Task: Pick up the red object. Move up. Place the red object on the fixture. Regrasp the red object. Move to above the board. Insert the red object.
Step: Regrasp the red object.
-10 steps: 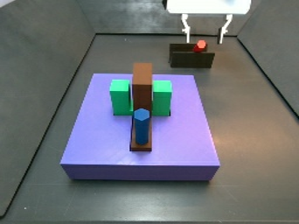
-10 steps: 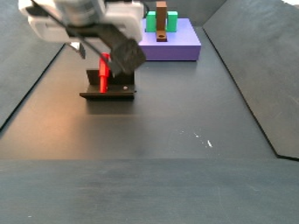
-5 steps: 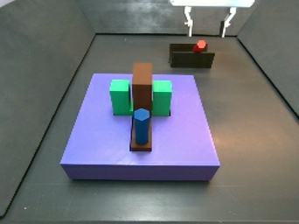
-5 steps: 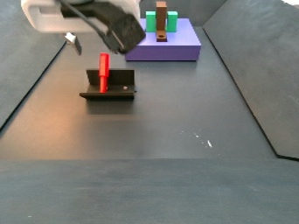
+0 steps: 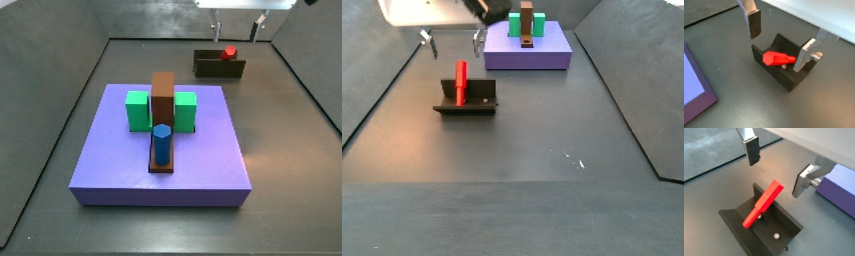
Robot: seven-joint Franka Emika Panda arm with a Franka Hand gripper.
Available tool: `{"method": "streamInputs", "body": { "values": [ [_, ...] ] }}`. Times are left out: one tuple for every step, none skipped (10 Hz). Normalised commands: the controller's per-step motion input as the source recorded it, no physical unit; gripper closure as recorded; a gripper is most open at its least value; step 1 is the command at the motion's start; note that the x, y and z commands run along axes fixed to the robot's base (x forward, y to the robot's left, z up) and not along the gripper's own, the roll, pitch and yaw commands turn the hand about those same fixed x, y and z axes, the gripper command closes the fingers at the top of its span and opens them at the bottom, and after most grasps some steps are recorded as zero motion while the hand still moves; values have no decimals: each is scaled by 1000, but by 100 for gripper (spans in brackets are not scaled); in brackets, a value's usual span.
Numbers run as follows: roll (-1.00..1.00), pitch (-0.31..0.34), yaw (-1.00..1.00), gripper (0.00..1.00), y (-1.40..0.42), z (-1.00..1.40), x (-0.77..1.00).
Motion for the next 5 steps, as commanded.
{"method": "streamInputs", "body": {
  "values": [
    [1000, 0, 143, 0, -226, 46, 0],
    [1000, 0, 149, 0, -183, 37, 0],
    [1000, -6, 157, 0, -151, 29, 0],
    [1000, -40, 123, 0, -14, 0, 0],
    [1000, -37, 94, 0, 109, -83, 37]
  ]
}}
